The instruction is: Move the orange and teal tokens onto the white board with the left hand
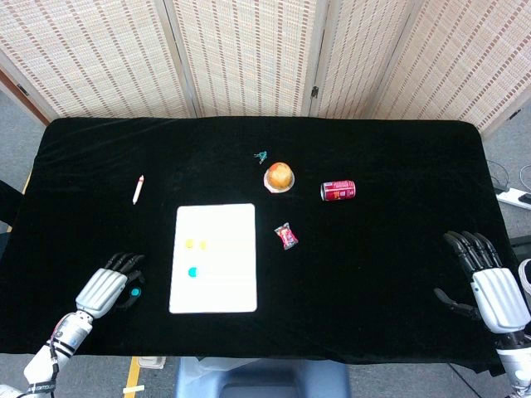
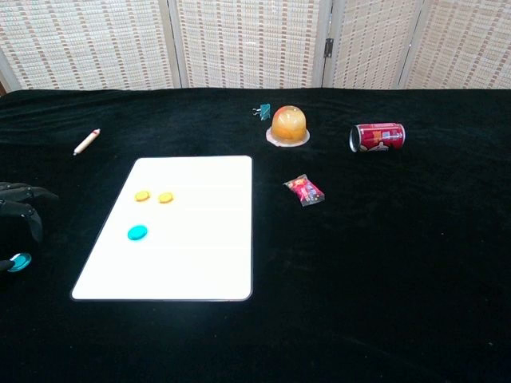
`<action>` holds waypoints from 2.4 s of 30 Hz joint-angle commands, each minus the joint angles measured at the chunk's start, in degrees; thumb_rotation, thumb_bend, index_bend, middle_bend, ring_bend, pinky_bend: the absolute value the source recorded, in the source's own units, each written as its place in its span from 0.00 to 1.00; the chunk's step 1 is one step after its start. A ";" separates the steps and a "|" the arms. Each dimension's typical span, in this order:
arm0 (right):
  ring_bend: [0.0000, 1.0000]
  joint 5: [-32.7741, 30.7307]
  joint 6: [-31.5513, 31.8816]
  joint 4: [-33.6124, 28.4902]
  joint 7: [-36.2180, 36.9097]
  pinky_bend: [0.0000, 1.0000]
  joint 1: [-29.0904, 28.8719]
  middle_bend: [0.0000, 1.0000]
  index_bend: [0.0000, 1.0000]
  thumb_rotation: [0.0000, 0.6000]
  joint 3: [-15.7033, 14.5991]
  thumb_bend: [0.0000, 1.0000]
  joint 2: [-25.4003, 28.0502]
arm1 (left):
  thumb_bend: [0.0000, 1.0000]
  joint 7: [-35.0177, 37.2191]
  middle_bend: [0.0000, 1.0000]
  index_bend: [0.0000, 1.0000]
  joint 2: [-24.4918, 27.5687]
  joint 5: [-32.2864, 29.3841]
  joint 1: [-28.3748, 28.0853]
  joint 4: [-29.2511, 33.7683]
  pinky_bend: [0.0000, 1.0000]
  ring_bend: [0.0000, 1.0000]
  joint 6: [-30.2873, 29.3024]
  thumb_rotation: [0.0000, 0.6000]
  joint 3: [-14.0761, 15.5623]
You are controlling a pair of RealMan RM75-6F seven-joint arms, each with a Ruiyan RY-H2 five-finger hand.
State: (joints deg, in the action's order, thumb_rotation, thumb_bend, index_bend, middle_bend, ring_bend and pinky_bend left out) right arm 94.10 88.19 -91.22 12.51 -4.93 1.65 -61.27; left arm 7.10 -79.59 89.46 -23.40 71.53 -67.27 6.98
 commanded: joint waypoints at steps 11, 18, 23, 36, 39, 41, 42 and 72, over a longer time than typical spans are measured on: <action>0.02 0.01 0.10 -0.23 -0.30 0.02 0.01 0.11 0.06 1.00 -0.18 0.27 0.04 | 0.41 0.68 0.11 0.42 -1.68 -0.62 1.10 -2.38 0.00 0.00 1.48 1.00 -0.22; 0.02 0.01 0.17 -0.11 -0.27 0.02 0.00 0.11 0.06 1.00 -0.23 0.27 -0.08 | 0.42 1.15 0.11 0.42 -2.25 -0.91 1.43 -3.42 0.00 0.00 2.08 1.00 -0.55; 0.02 0.02 0.16 -0.07 -0.28 0.02 -0.01 0.11 0.06 1.00 -0.31 0.27 -0.16 | 0.42 1.49 0.11 0.43 -2.45 -1.06 1.52 -4.02 0.00 0.00 2.44 1.00 -0.86; 0.02 -0.04 0.30 -0.41 -0.64 0.02 0.03 0.11 0.06 1.00 -0.33 0.27 -0.06 | 0.42 2.25 0.11 0.52 -3.23 -0.75 1.86 -5.20 0.00 0.00 1.98 1.00 -1.56; 0.02 -0.03 0.34 -0.43 -0.64 0.02 0.05 0.11 0.06 1.00 -0.36 0.27 -0.07 | 0.42 2.32 0.11 0.52 -3.24 -0.50 1.79 -5.16 0.00 0.00 1.89 1.00 -1.67; 0.02 -0.03 0.37 -0.44 -0.63 0.02 0.07 0.11 0.06 1.00 -0.36 0.27 -0.07 | 0.42 2.34 0.11 0.52 -3.16 -0.40 1.66 -5.02 0.00 0.00 1.97 1.00 -1.75; 0.02 -0.03 0.38 -0.44 -0.64 0.02 0.07 0.11 0.06 1.00 -0.37 0.27 -0.06 | 0.42 2.35 0.11 0.52 -3.11 -0.38 1.62 -4.95 0.00 0.00 2.01 1.00 -1.78; 0.02 -1.50 0.57 1.17 1.25 0.02 0.71 0.11 0.06 1.00 -0.23 0.27 -0.04 | 0.44 -4.05 0.11 0.50 -2.83 -3.25 -14.07 8.04 0.00 0.00 13.89 1.00 -11.14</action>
State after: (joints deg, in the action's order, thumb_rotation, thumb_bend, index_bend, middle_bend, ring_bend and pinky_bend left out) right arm 92.60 88.76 -90.05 13.76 -4.22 1.42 -61.32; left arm 3.35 -82.13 86.45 -37.17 79.51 -53.69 -4.08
